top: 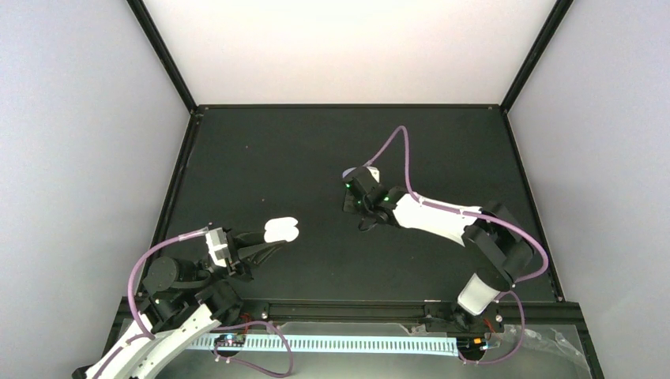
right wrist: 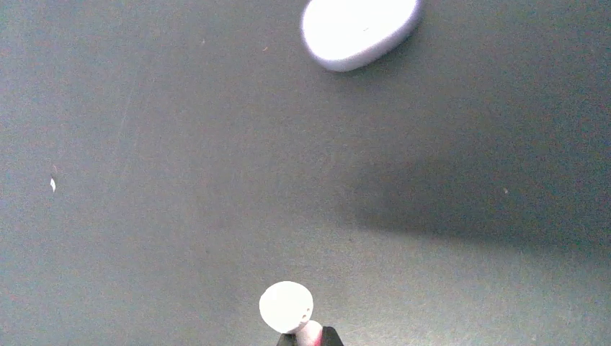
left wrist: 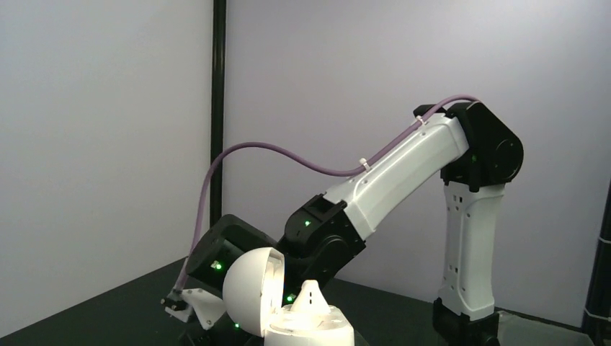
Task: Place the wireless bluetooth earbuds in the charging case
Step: Place the earbud at the center of the board.
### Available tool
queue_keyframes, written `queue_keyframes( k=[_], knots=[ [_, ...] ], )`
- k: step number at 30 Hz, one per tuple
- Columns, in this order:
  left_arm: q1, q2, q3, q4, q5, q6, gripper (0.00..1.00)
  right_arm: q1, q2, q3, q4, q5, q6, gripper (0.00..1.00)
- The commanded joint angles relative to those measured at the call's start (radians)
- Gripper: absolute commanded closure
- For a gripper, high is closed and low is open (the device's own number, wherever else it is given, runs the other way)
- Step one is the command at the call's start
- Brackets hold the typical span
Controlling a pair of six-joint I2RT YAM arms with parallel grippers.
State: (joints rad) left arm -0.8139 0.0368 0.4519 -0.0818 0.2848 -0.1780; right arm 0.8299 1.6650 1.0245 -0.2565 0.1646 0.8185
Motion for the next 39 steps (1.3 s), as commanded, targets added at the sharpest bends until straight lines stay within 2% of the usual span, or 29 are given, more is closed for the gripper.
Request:
queue_keyframes(
  k=[1, 9, 15, 27, 39],
  knots=[
    [-0.002, -0.023, 0.011, 0.004, 0.026, -0.006, 0.98, 0.004, -0.032, 0.016, -0.108, 0.100, 0.388, 0.99],
    [-0.002, -0.036, 0.011, 0.011, 0.049, -0.014, 0.99, 0.023, 0.030, 0.109, -0.461, 0.156, 0.869, 0.99],
    [-0.002, -0.047, 0.010, 0.009, 0.055, -0.021, 0.98, 0.040, 0.053, 0.104, -0.469, 0.180, 1.030, 0.99],
    [-0.002, -0.069, 0.010, -0.002, 0.039, -0.022, 0.98, 0.060, 0.139, 0.084, -0.295, 0.129, 1.112, 0.98],
    [-0.002, -0.052, 0.010, -0.005, 0.043, -0.024, 0.98, 0.062, 0.131, 0.040, -0.206, 0.069, 0.995, 0.74]
  ],
)
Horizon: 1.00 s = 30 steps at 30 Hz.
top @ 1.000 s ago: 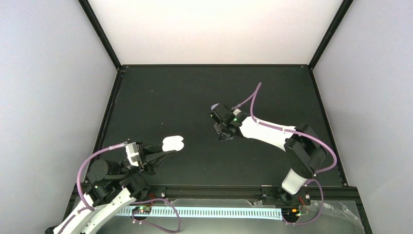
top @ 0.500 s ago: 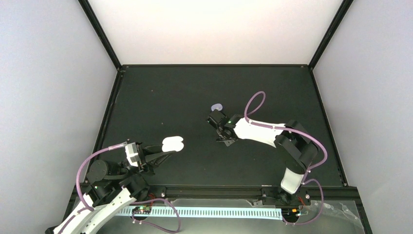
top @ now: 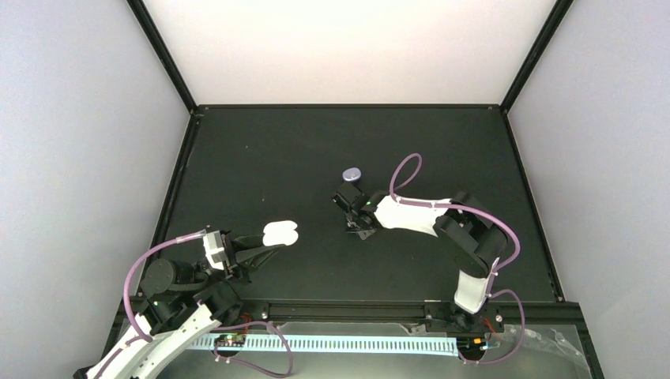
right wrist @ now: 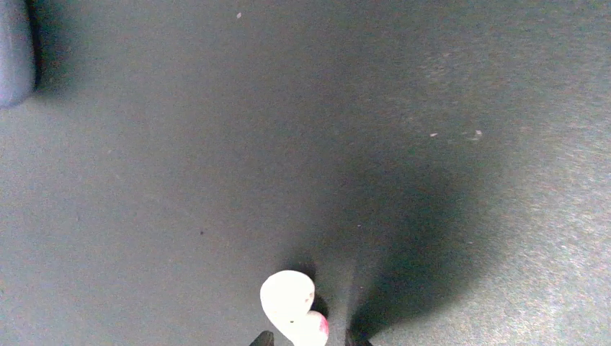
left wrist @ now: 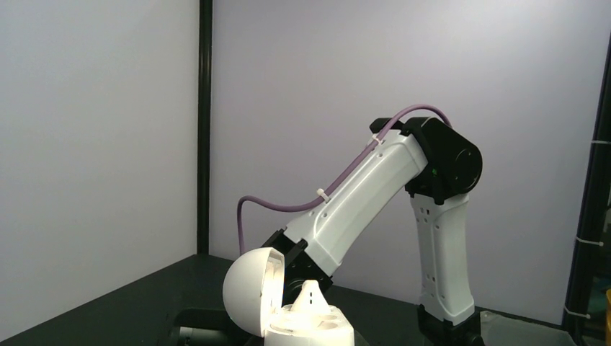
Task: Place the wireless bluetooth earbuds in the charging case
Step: Place the earbud at the center of the board.
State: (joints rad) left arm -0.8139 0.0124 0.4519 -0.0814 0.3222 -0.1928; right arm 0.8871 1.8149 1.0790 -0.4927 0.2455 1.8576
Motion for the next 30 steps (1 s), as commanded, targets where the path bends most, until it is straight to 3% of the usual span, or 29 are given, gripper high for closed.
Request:
queue_keyframes(
  k=[1, 9, 12, 19, 25, 30],
  knots=[
    [-0.003, -0.026, 0.010, -0.007, 0.007, -0.009, 0.98, 0.005, -0.029, -0.018, 0.030, -0.015, -0.059, 0.73],
    [-0.002, -0.017, 0.010, -0.008, 0.009, -0.011, 0.98, 0.002, -0.167, -0.054, 0.056, -0.078, -0.337, 0.61],
    [-0.002, -0.017, 0.010, -0.009, 0.008, -0.010, 0.99, -0.017, -0.245, -0.124, 0.156, -0.136, -0.558, 0.60],
    [-0.002, 0.001, 0.011, -0.012, -0.001, -0.001, 0.98, -0.079, -0.333, -0.235, 0.200, -0.120, -1.093, 0.61],
    [-0.002, 0.020, 0.012, -0.023, -0.026, 0.007, 0.98, -0.089, -0.279, -0.209, 0.207, -0.101, -1.301, 0.78],
    [-0.002, 0.032, 0.013, -0.027, -0.045, 0.013, 0.98, -0.088, -0.193, -0.188, 0.252, -0.201, -1.320, 0.90]
  ],
)
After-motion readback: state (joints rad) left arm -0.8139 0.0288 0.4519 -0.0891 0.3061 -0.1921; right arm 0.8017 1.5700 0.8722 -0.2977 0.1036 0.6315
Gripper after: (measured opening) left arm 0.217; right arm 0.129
